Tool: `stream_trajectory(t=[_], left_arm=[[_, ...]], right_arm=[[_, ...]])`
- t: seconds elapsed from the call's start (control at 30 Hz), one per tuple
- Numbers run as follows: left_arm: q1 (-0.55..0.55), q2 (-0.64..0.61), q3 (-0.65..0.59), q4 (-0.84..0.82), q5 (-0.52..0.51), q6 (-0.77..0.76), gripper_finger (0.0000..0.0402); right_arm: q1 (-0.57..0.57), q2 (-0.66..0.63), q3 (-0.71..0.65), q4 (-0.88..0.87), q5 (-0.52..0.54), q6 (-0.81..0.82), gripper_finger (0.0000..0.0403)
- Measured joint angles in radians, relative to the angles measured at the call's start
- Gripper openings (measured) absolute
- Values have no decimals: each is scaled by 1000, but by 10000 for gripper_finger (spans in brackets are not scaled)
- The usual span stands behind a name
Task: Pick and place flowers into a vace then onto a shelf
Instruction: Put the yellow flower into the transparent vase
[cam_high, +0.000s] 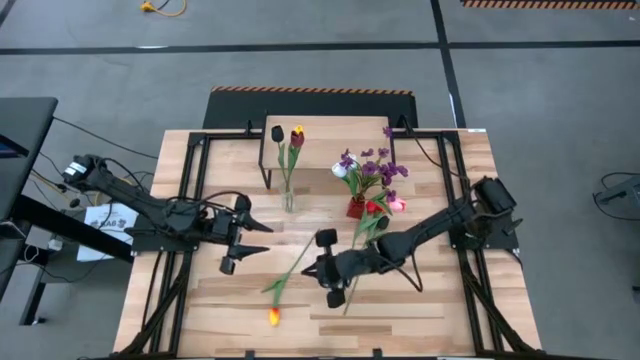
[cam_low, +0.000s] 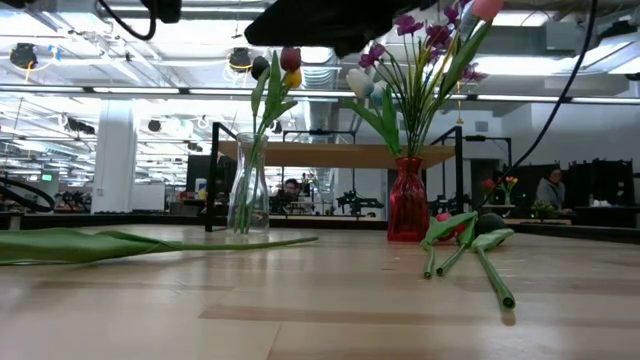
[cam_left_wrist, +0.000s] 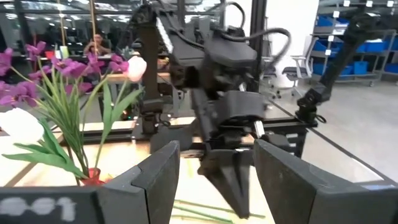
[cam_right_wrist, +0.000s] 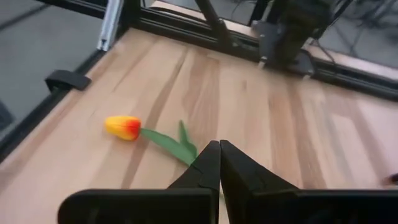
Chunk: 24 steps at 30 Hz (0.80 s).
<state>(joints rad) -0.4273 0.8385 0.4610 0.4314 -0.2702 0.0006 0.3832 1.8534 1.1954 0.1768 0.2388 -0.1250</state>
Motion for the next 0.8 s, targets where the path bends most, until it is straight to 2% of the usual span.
stream_trajectory(t=[0.17,0.3,0.5,0.8], left_arm=[[-15,-17,0,-24,-4,23,194],[-16,-17,0,-25,-4,27,194],[-16,-17,0,-30,-5,28,194],[-16,-17,0,-30,-5,30,194]], right_arm=[[-57,9,38,-36,-131,16,0],[-68,82,91,-116,-160,16,15],[-67,214,209,-154,-155,12,74],[-83,325,313,-214,-192,-14,163]])
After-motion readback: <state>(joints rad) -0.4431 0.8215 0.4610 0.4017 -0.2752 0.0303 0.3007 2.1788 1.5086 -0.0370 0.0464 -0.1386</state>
